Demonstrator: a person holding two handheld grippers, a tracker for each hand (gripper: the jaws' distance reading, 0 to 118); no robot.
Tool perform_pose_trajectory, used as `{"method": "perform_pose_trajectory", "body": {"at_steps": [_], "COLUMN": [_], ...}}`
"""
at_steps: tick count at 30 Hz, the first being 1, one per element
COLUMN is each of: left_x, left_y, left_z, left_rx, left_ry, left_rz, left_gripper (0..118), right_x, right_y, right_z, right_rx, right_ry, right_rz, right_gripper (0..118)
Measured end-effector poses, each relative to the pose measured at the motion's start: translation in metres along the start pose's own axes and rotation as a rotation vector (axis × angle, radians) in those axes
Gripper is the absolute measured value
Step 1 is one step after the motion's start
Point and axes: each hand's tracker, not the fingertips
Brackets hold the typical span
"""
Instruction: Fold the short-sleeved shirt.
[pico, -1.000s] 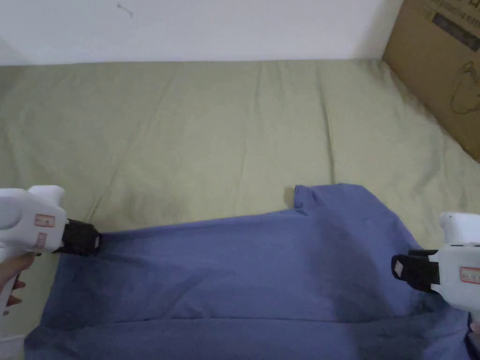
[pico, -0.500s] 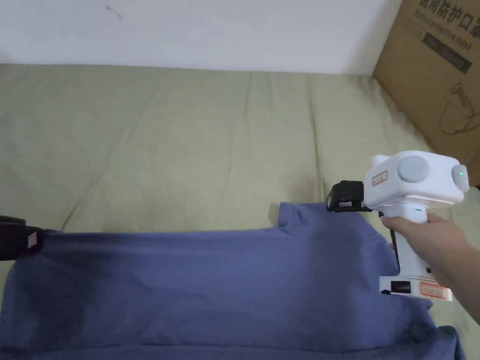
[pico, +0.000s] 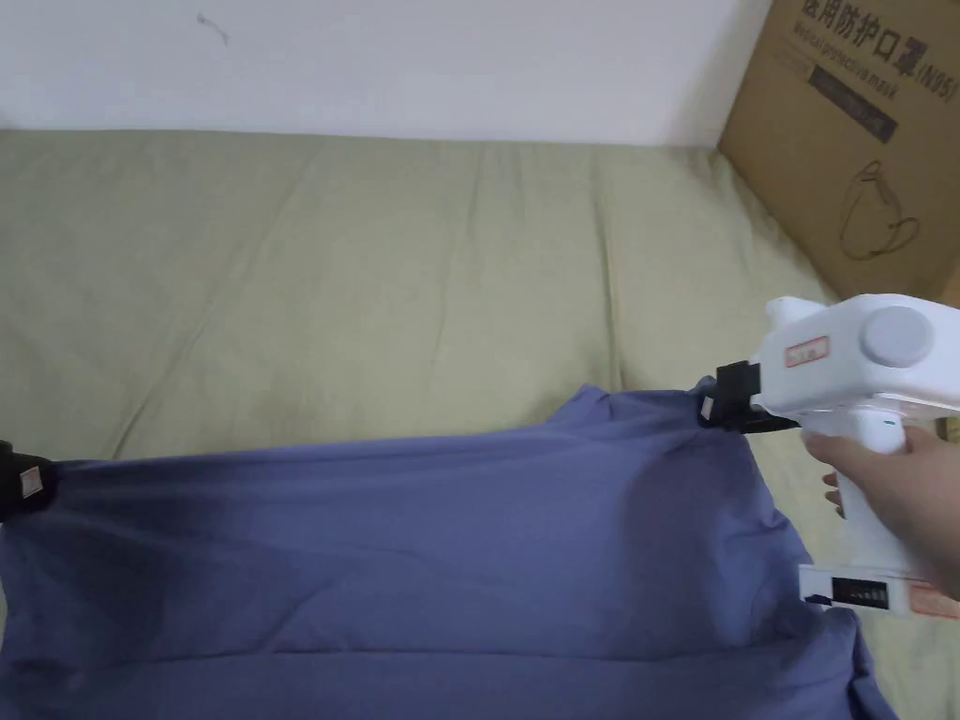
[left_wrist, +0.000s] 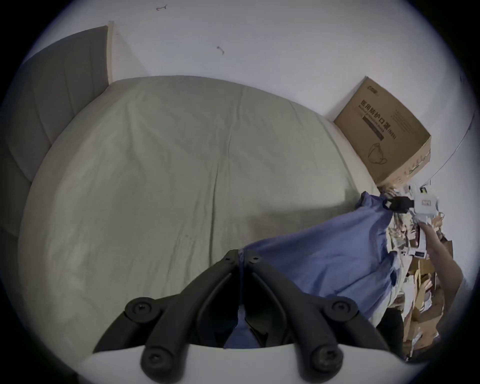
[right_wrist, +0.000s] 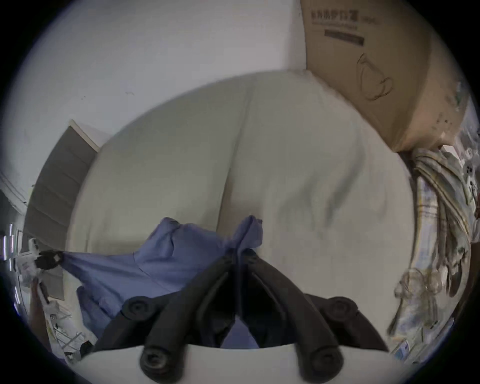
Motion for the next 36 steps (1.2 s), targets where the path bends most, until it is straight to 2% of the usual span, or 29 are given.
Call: {"method": "perform_pose_trajectory", "body": {"at_steps": [5, 8, 11, 15, 17, 19, 22, 23, 24, 26, 29, 32, 34, 35, 36], "left_x": [0.007, 0.004, 0.003, 0.001, 0.006, 0.010, 0.020, 0.027, 0.032, 0.049, 0.077, 0.107, 0.120, 0.125, 0.130], "left_y": [-0.030, -0.065, -0.110, -0.163, -0.175, -0.182, -0.176, -0.172, -0.168, -0.160, -0.144, -0.134, -0.132, -0.131, -0.131], "left_z": [0.051, 0.072, 0.076, 0.057, 0.050, 0.051, 0.064, 0.075, 0.088, 0.105, 0.110, 0.102, 0.094, 0.090, 0.086], "left_rx": [0.014, -0.003, -0.058, -0.170, -0.174, -0.161, -0.109, -0.082, -0.006, 0.053, 0.185, 0.221, 0.234, 0.243, 0.247], "left_ry": [-0.061, -0.097, -0.063, -0.044, -0.031, -0.009, 0.013, 0.012, 0.012, 0.071, 0.048, 0.138, 0.099, 0.101, 0.105], "left_rz": [0.012, 0.026, 0.016, 0.034, 0.015, 0.005, 0.008, -0.005, -0.022, -0.054, -0.018, -0.060, -0.068, -0.058, -0.035], "left_gripper": [1, 1, 1, 3, 9, 18, 105, 118, 112, 112, 115, 118, 115, 103, 81], "right_x": [0.028, 0.045, 0.054, 0.062, 0.060, 0.051, 0.034, 0.024, 0.011, -0.017, -0.062, -0.100, -0.121, -0.130, -0.137], "right_y": [-0.055, -0.110, -0.163, -0.214, -0.224, -0.225, -0.214, -0.208, -0.202, -0.195, -0.187, -0.180, -0.179, -0.179, -0.180], "right_z": [0.085, 0.118, 0.121, 0.091, 0.080, 0.081, 0.091, 0.097, 0.106, 0.121, 0.135, 0.128, 0.117, 0.113, 0.109], "right_rx": [0.033, 0.012, -0.052, -0.152, -0.157, -0.135, -0.056, -0.036, 0.024, 0.111, 0.209, 0.221, 0.226, 0.229, 0.232], "right_ry": [0.051, 0.091, 0.095, 0.013, 0.007, -0.029, -0.145, -0.176, -0.175, -0.166, -0.140, -0.099, -0.080, -0.084, -0.091], "right_rz": [-0.051, -0.132, -0.160, -0.171, -0.177, -0.148, -0.036, -0.003, 0.027, 0.060, 0.073, 0.116, 0.152, 0.154, 0.157], "right_gripper": [5, 5, 5, 5, 8, 15, 73, 95, 98, 98, 98, 98, 98, 95, 86]}}
